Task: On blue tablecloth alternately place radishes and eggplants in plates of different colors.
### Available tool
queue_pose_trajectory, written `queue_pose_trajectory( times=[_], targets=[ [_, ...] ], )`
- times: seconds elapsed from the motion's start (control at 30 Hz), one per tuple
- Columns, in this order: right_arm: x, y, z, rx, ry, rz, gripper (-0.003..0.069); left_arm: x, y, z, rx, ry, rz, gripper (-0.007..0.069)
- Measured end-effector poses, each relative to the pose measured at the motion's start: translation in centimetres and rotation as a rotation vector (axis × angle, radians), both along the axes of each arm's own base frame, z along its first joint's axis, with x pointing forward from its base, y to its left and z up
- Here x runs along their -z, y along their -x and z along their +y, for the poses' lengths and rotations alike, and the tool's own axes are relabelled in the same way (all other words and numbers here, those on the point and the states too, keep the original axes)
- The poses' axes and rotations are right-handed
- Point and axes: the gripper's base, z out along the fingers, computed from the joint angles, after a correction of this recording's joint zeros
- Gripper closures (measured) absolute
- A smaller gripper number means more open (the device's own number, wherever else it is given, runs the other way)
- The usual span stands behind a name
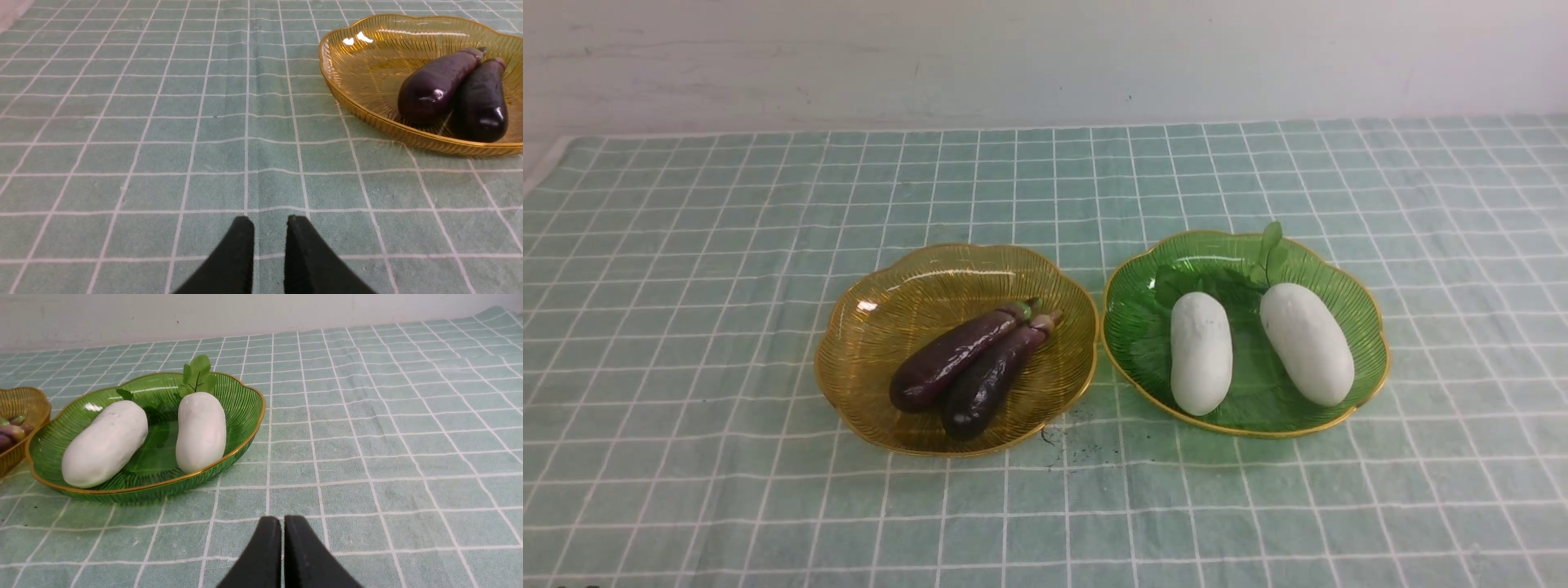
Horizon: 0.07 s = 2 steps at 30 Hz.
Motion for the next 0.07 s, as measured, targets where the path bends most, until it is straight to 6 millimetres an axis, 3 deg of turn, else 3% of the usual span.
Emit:
queue_pose_trajectory(
  times=[0.07],
  targets=[
    [0.00, 0.00, 0.00, 0.000, 0.000, 0.000, 0.0657, 0.00, 0.00, 0.00, 0.000, 0.000, 0.000, 0.0525]
  ],
)
